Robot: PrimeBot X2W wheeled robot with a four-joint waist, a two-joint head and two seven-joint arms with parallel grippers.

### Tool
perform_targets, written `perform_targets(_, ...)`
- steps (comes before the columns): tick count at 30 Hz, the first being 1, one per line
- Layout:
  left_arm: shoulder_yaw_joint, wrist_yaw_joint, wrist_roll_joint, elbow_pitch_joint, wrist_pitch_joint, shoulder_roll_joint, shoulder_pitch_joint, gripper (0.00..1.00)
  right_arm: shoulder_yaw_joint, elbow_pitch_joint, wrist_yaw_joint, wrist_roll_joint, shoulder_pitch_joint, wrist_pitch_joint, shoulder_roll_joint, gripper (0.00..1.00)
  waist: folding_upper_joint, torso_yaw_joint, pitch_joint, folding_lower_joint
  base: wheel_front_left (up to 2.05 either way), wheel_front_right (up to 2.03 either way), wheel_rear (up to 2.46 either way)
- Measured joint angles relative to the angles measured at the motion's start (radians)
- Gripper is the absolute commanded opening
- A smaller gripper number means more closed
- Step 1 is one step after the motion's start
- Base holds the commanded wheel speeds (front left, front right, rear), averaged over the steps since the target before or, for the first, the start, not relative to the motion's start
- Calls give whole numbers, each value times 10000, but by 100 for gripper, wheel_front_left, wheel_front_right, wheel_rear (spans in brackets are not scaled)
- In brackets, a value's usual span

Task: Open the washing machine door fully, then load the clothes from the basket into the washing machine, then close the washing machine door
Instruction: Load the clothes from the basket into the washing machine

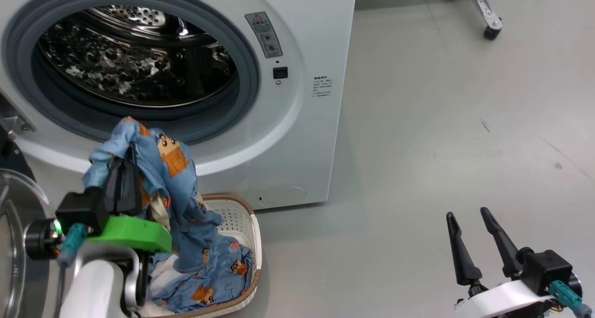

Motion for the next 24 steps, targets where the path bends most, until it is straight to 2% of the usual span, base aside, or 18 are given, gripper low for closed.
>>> perform_targets(10,456,79,196,587,554,692,-1664,0,479,-40,0,0,-555,0,345,100,0,-465,967,0,0,0,0)
perform_targets(24,857,161,648,1513,1009,1603,-3867,0,1043,-40,0,33,-1388,0,458,100,0,-1376,2574,2,0,0,0)
